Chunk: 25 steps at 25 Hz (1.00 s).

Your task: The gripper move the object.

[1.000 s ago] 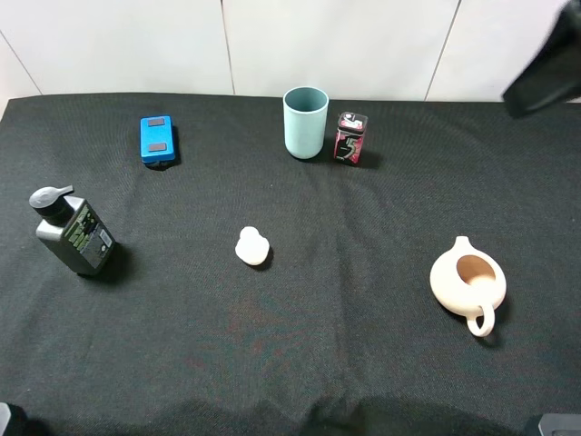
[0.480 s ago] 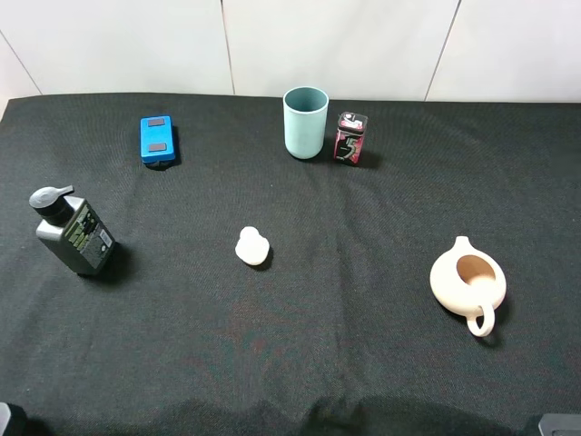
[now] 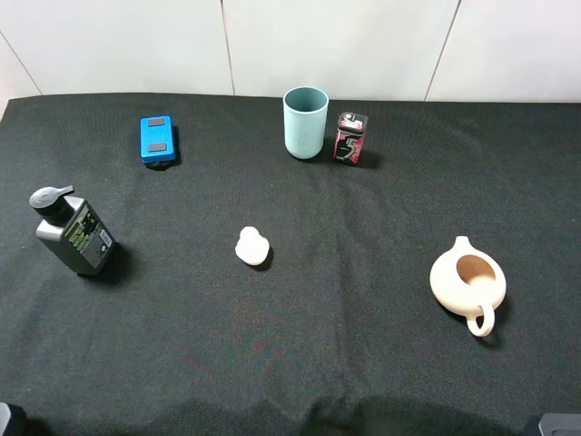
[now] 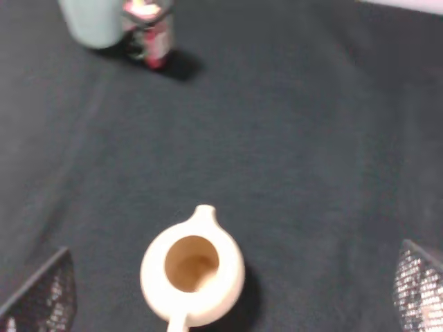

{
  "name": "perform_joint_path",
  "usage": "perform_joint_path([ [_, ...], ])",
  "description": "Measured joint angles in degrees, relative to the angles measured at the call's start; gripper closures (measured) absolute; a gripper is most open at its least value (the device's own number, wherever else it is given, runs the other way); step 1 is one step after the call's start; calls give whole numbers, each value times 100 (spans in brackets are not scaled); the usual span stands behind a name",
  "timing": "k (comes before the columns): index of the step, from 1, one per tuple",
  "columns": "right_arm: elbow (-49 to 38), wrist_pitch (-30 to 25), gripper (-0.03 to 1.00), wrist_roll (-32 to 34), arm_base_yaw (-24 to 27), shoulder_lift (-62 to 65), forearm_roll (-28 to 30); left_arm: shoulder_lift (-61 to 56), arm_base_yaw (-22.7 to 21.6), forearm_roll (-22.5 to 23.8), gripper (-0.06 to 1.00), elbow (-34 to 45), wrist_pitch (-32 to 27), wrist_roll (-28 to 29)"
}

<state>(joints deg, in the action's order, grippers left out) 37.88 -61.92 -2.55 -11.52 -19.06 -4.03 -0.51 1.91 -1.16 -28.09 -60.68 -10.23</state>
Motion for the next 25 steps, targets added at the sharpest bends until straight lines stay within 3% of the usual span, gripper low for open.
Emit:
perform_joint_path([
  [10, -860, 199, 27, -21, 700, 1337, 55, 0, 0, 0, -1, 0, 0, 0],
  [25, -937, 330, 27, -21, 753, 1935, 170, 0, 0, 0, -1, 0, 0, 0],
])
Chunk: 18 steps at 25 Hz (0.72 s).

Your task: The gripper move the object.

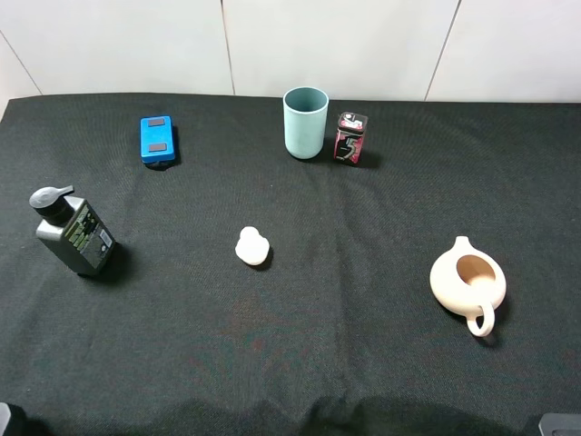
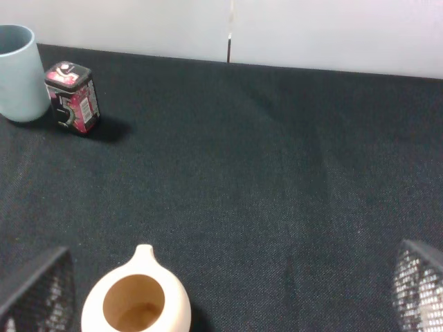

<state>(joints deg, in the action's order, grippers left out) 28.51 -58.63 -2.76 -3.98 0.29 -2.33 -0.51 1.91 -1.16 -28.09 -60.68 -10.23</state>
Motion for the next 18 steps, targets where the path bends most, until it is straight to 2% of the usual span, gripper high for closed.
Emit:
perform_joint_path([
  [18, 0, 0, 27, 0, 0, 7, 0, 0, 0, 0, -1, 0, 0, 0],
])
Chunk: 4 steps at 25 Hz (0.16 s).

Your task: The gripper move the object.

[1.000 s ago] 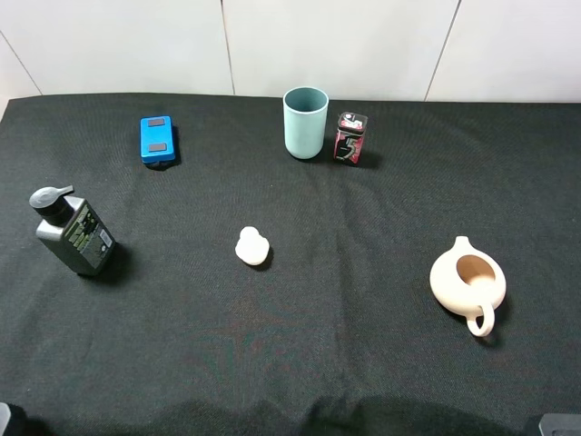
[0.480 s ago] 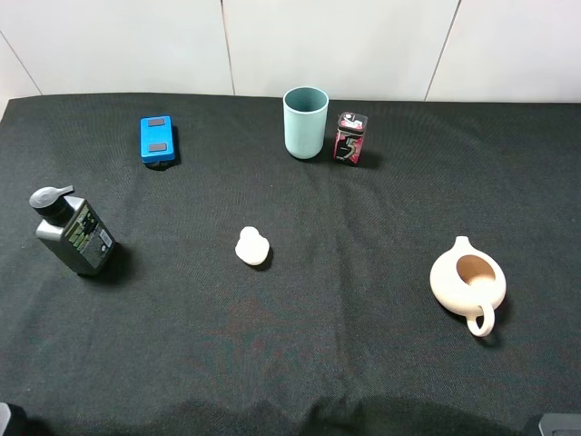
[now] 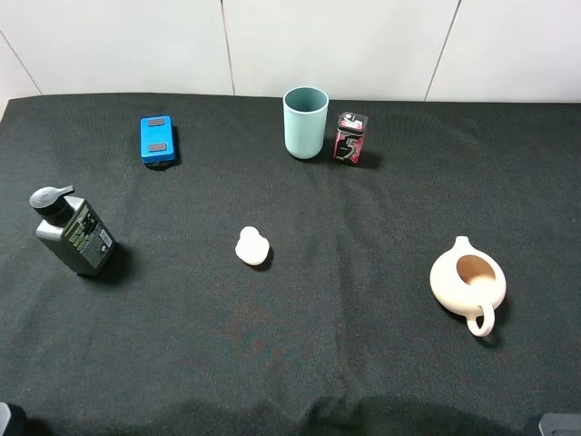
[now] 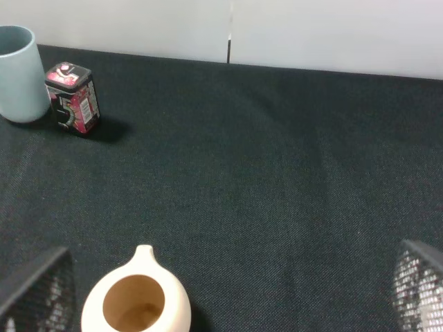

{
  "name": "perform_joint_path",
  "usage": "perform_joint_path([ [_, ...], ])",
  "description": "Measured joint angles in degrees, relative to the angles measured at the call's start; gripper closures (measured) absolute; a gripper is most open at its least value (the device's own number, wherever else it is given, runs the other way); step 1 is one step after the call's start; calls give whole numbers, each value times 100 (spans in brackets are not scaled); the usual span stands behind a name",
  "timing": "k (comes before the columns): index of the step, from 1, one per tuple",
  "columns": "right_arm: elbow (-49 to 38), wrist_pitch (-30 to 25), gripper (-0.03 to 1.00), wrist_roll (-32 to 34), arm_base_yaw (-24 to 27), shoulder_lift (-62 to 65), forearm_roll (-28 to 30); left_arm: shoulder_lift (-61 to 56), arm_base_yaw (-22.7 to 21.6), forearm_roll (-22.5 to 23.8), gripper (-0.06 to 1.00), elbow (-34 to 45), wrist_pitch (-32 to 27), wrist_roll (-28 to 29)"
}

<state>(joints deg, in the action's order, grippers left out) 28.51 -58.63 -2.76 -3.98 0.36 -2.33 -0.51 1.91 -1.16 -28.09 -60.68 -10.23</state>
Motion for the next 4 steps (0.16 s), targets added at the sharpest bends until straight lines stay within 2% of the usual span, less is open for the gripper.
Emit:
perform_joint_path([
  [4, 0, 0, 27, 0, 0, 0, 0, 0, 0, 0, -1, 0, 0, 0],
])
